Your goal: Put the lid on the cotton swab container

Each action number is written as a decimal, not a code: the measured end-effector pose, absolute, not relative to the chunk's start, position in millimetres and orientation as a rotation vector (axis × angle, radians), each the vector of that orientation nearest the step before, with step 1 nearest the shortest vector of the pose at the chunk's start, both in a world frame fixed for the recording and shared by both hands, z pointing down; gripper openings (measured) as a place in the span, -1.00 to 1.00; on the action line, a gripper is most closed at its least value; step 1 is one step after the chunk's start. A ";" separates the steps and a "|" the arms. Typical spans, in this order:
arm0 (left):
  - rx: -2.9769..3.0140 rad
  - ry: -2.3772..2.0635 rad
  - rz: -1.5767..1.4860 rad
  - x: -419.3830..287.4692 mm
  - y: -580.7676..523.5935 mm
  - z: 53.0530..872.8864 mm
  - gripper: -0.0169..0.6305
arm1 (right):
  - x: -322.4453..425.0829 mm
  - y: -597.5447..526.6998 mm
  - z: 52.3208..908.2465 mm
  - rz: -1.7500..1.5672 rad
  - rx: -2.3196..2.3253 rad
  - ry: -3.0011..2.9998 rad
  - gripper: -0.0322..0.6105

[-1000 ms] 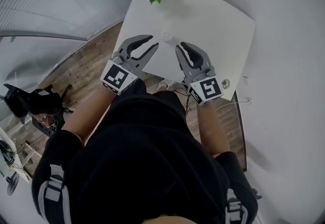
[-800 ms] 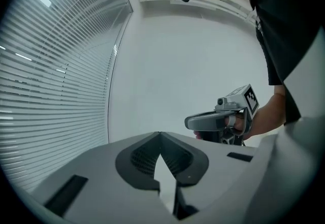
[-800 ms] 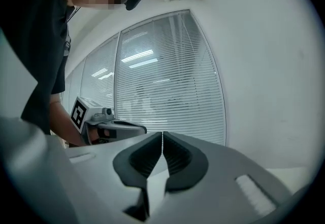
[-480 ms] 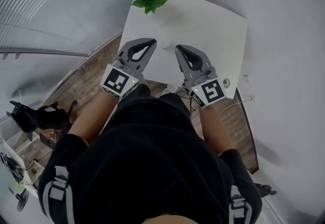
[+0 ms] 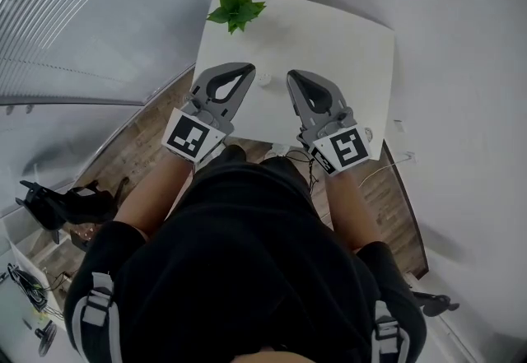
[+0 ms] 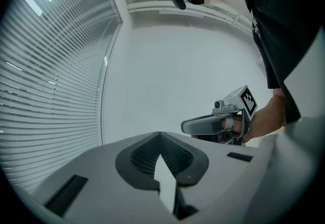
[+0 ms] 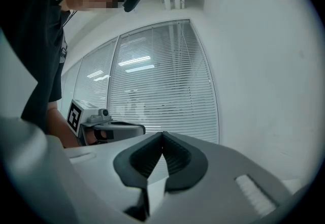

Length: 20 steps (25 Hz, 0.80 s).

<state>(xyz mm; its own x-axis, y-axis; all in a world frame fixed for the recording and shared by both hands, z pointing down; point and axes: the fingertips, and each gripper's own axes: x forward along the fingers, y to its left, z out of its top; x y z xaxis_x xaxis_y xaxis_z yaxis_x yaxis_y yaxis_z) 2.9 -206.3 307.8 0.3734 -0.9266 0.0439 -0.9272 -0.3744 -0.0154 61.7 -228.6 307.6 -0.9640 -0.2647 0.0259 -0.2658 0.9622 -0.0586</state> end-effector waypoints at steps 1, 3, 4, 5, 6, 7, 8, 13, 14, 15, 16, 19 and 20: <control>2.595 -1.748 0.067 3.3 -207.2 307.0 -0.92 | 62.3 -229.2 306.6 0.095 0.423 -3.095 -0.87; 2.604 -1.742 0.066 4.2 -208.3 305.0 -0.92 | 63.4 -229.8 305.1 0.092 0.431 -3.094 -0.87; 2.609 -1.741 0.069 4.5 -208.7 304.3 -0.92 | 63.8 -230.0 304.8 0.090 0.434 -3.093 -0.87; 2.613 -1.741 0.073 4.7 -209.0 304.0 -0.92 | 64.0 -230.2 304.8 0.088 0.437 -3.092 -0.87; 2.618 -1.743 0.078 4.8 -209.4 303.9 -0.92 | 64.3 -230.2 305.1 0.086 0.439 -3.091 -0.87; 2.622 -1.745 0.081 5.1 -209.8 303.8 -0.92 | 64.6 -230.3 305.3 0.084 0.440 -3.090 -0.87; 2.626 -1.746 0.085 5.6 -210.0 303.8 -0.92 | 65.1 -230.2 305.4 0.084 0.441 -3.090 -0.87; 2.648 -1.757 0.121 10.4 -210.3 302.4 -0.92 | 66.0 -229.3 304.8 0.090 0.439 -3.093 -0.87; 2.651 -1.757 0.124 11.2 -210.0 301.9 -0.92 | 65.5 -229.0 304.6 0.089 0.437 -3.094 -0.87; 2.653 -1.756 0.124 11.8 -209.5 301.5 -0.92 | 65.0 -228.5 304.3 0.088 0.435 -3.095 -0.87; 2.654 -1.757 0.123 12.2 -208.7 301.2 -0.92 | 64.5 -227.8 304.0 0.087 0.432 -3.097 -0.87; 2.648 -1.761 0.106 12.6 -206.5 301.6 -0.92 | 63.3 -225.0 304.1 0.083 0.424 -3.098 -0.87; 2.643 -1.762 0.099 12.4 -206.4 301.5 -0.92 | 63.1 -224.6 303.8 0.080 0.421 -3.098 -0.87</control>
<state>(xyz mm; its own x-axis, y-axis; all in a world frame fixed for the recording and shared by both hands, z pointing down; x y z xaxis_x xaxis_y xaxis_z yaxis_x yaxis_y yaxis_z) 12.4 -206.4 301.5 0.3833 -0.9231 0.0312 -0.9208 -0.3846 -0.0650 63.1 -224.6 303.8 -0.9637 -0.2663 0.0206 -0.2670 0.9625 -0.0488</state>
